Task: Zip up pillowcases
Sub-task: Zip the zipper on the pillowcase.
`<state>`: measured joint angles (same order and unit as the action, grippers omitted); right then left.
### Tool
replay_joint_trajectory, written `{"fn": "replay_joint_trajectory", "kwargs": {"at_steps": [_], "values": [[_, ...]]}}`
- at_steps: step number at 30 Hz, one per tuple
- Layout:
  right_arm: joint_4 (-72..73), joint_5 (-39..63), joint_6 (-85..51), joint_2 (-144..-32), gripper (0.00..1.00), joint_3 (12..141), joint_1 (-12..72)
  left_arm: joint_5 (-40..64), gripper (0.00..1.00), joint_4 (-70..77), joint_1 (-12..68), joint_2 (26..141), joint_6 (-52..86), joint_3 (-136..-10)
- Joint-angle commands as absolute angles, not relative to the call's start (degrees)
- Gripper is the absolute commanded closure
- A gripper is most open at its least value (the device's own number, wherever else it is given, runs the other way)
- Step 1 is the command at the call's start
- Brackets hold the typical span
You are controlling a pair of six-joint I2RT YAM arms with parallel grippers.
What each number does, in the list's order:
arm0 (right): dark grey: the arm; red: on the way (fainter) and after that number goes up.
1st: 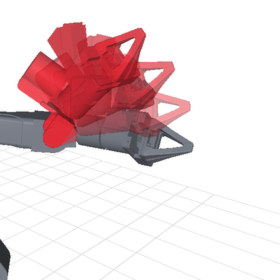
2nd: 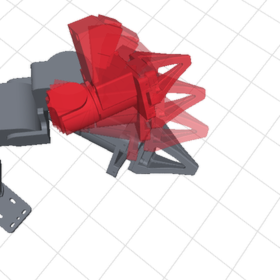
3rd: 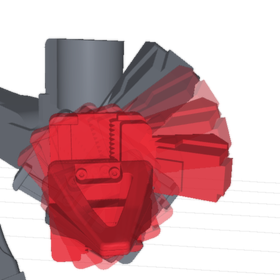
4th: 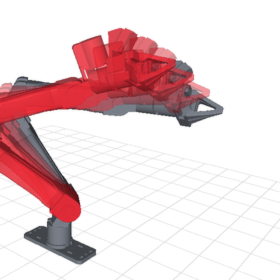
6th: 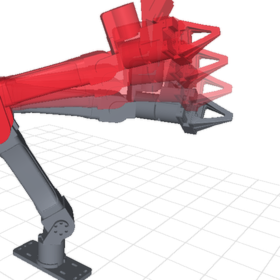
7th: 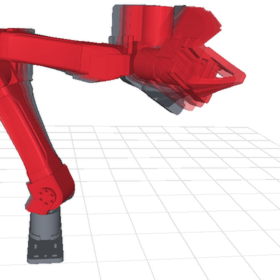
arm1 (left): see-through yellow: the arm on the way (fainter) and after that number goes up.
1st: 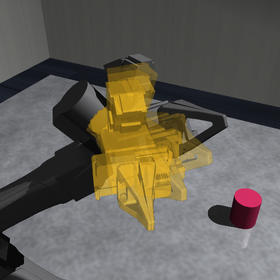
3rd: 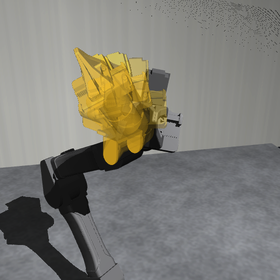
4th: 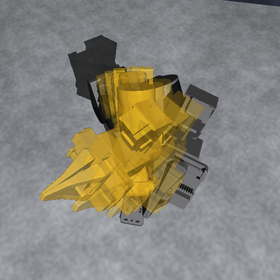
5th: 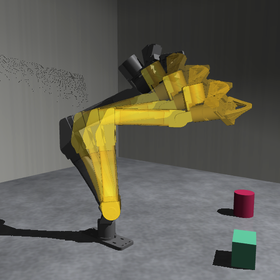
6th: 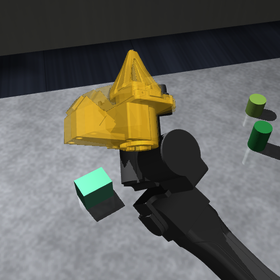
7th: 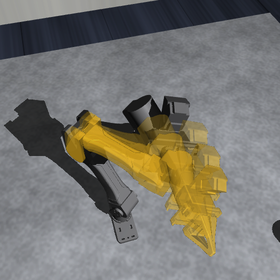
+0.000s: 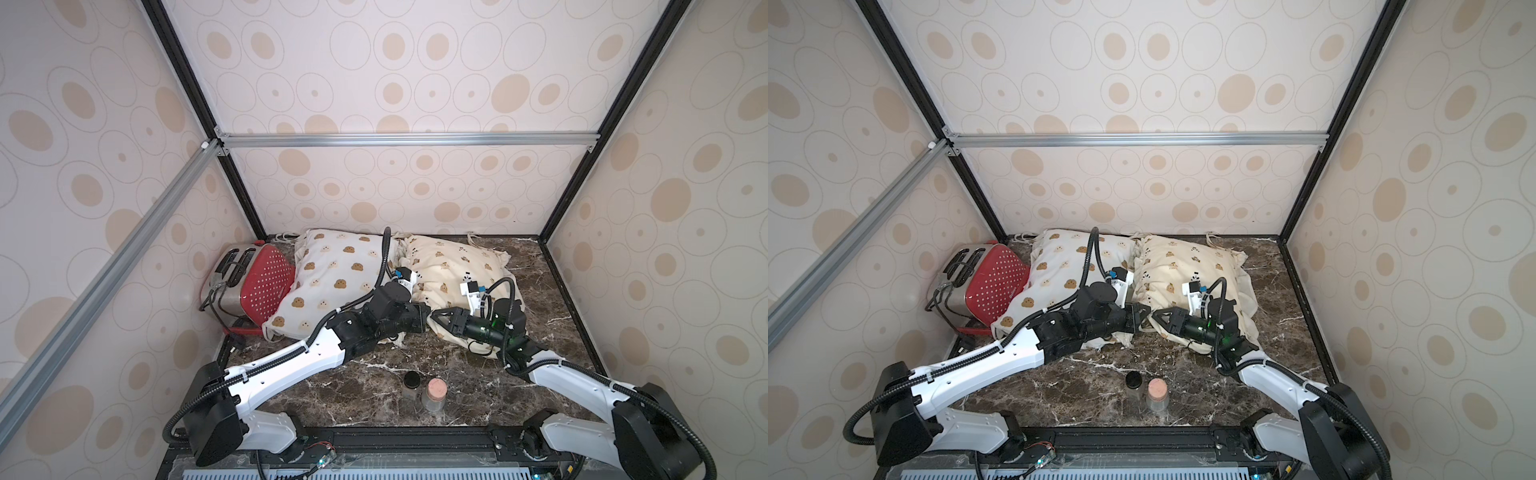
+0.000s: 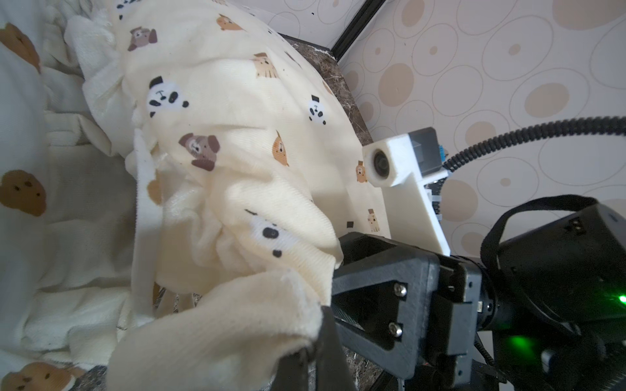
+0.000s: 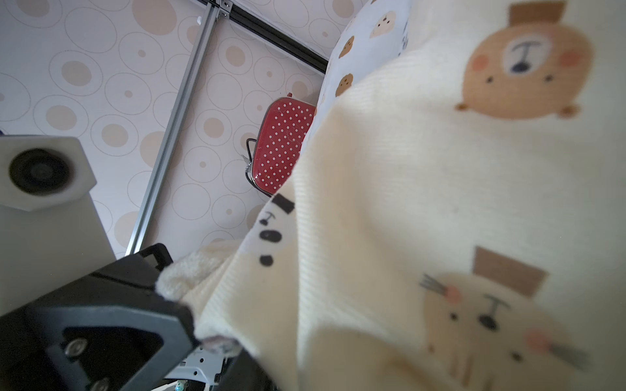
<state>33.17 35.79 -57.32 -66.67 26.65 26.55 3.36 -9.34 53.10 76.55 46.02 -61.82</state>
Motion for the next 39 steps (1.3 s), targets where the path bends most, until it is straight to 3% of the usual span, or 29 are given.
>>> {"fn": "replay_joint_trajectory", "kwargs": {"at_steps": [1,23,39], "values": [[37.51,36.7,-60.84,-64.86,0.63,25.36,26.34,3.05,1.0,-9.13,53.49,74.36,45.65,-65.87],[45.89,36.34,-70.47,-61.8,0.65,23.19,27.7,2.11,1.0,-9.06,53.49,74.07,45.44,-65.7],[38.26,35.24,-67.56,-60.09,0.74,22.94,28.83,2.79,1.0,-7.82,53.47,73.78,45.81,-65.1]]}}
